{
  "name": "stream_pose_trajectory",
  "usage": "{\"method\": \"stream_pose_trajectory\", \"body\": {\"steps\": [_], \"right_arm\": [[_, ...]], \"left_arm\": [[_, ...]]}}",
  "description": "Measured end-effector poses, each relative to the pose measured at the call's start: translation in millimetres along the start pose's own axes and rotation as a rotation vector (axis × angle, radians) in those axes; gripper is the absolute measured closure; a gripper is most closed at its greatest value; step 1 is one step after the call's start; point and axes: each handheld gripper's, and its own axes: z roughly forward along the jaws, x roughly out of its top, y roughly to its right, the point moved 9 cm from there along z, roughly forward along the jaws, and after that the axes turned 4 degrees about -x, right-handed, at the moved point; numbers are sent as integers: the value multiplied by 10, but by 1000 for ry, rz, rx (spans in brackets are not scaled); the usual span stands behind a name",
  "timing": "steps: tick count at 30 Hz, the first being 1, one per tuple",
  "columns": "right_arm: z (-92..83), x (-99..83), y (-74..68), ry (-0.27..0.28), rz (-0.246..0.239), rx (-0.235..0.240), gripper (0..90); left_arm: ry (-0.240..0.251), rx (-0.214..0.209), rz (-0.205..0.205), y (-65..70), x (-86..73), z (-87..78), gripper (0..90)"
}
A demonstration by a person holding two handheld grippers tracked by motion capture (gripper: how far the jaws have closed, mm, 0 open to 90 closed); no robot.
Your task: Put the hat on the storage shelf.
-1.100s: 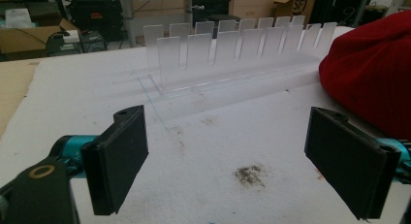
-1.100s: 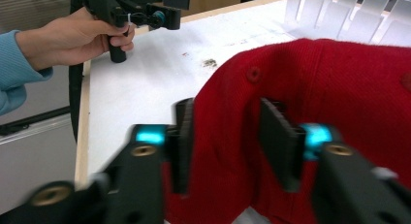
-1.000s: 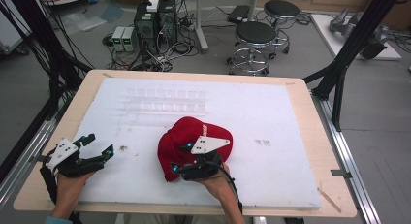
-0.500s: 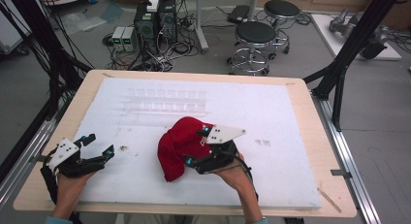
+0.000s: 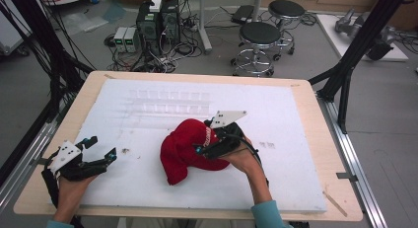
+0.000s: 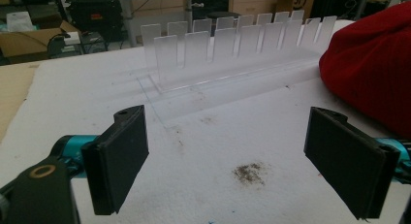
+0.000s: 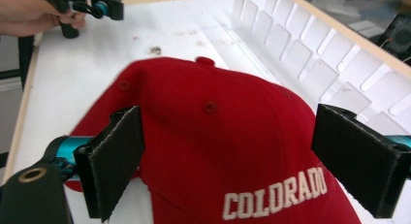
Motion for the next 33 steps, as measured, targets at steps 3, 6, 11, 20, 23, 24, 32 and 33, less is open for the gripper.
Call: {"method": "stream_pose_trajectory", "body": {"steps": [3, 6, 11, 20, 23, 24, 32, 33], "right_arm": [[54, -14, 81, -8, 6, -3, 112], [116, -60, 137, -41, 16, 8, 113], [221, -138, 176, -69, 38, 35, 114], [340, -210, 178, -112, 26, 72, 334], [348, -230, 187, -129, 25, 68, 452], [347, -234, 197, -135, 30, 57, 501], [373, -281, 197, -210, 37, 10, 806], [378, -285, 197, -216, 30, 9, 825]], "left_arm": [[0, 0, 0, 0, 0, 0, 162], [-2, 0, 3, 2, 0, 0, 162], [-3, 0, 7, 4, -1, 3, 162], [-8, 3, 7, 3, -4, 5, 163], [-10, 4, 9, 3, -5, 7, 163], [-9, 2, 10, 6, -4, 8, 163], [-10, 3, 15, 12, -4, 9, 163], [-9, 2, 15, 12, -4, 9, 163]]}}
